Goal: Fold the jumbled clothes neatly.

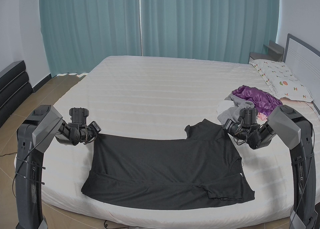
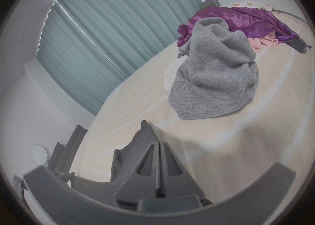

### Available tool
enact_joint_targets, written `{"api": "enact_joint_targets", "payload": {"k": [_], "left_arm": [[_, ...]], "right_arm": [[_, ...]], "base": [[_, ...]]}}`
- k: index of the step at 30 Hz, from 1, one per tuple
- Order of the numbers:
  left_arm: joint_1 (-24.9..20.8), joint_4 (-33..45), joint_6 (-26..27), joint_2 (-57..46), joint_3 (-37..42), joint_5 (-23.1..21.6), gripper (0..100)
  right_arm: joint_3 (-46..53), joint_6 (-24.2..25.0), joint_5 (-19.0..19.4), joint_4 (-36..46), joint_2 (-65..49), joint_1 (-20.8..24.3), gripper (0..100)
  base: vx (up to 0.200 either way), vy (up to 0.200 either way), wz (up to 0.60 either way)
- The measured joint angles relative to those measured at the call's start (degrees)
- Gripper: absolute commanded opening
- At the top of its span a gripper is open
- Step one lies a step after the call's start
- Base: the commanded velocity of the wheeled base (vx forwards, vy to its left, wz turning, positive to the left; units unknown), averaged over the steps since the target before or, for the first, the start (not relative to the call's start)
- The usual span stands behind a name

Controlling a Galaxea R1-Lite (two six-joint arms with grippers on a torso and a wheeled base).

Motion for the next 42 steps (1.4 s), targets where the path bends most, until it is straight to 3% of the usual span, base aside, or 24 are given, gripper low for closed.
{"api": "enact_joint_targets", "payload": {"k": [16,26,42], "left_arm": [[0.4,-2.2,-1.3,-3.8,4.4,-0.1,0],[0.4,-6.1,-0.9,-4.6,7.6,-0.2,0],[0.2,-6.3,0.8,-10.9,16.7,-1.3,0]], "right_arm": [[11.3,3.4,0.2,-10.5,-6.2,-1.0,0],[14.7,3.3,0.3,-11.7,-7.1,-1.6,0],[28.9,3.3,5.8,-15.1,-14.2,-2.6,0]], "base": [[0.0,0.0,0.0],[0.0,0.0,0.0],[0.0,0.0,0.0]]}}
